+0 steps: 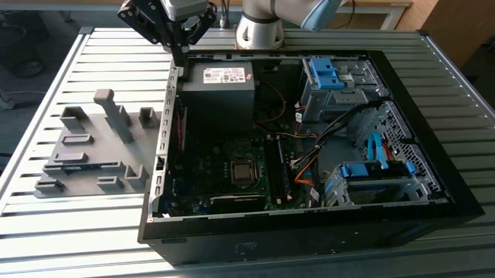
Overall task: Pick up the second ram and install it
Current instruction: 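Reach for the second ram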
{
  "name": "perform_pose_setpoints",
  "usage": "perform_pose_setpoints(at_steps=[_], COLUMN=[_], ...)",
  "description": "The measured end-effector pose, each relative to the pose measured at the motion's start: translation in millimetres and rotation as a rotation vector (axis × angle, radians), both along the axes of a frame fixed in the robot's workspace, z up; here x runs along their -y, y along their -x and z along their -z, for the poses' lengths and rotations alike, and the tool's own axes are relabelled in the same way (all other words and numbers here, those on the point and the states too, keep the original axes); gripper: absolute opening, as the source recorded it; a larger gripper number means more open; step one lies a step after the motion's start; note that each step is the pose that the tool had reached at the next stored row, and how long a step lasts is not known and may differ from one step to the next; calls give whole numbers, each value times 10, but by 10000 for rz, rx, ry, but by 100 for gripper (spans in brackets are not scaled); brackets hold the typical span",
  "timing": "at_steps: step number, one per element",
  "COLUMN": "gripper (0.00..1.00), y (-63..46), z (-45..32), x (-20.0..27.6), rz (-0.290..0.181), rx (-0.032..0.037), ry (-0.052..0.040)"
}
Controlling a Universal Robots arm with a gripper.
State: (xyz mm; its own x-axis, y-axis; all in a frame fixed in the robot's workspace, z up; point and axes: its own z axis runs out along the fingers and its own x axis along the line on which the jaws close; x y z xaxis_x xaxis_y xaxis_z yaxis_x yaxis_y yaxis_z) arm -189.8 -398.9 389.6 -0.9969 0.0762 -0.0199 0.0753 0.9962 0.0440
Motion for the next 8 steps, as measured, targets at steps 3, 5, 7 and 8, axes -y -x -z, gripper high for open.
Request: perform_pose_setpoints(at_steps=[3,5,7,8], gripper=[11,11,11,11], y=[11,19,25,29], z=[1,2,3,3], x=[0,0,0,0], rz=[0,0,0,0], rx=[-3,-4,-6,-7], ry=[0,0,1,0])
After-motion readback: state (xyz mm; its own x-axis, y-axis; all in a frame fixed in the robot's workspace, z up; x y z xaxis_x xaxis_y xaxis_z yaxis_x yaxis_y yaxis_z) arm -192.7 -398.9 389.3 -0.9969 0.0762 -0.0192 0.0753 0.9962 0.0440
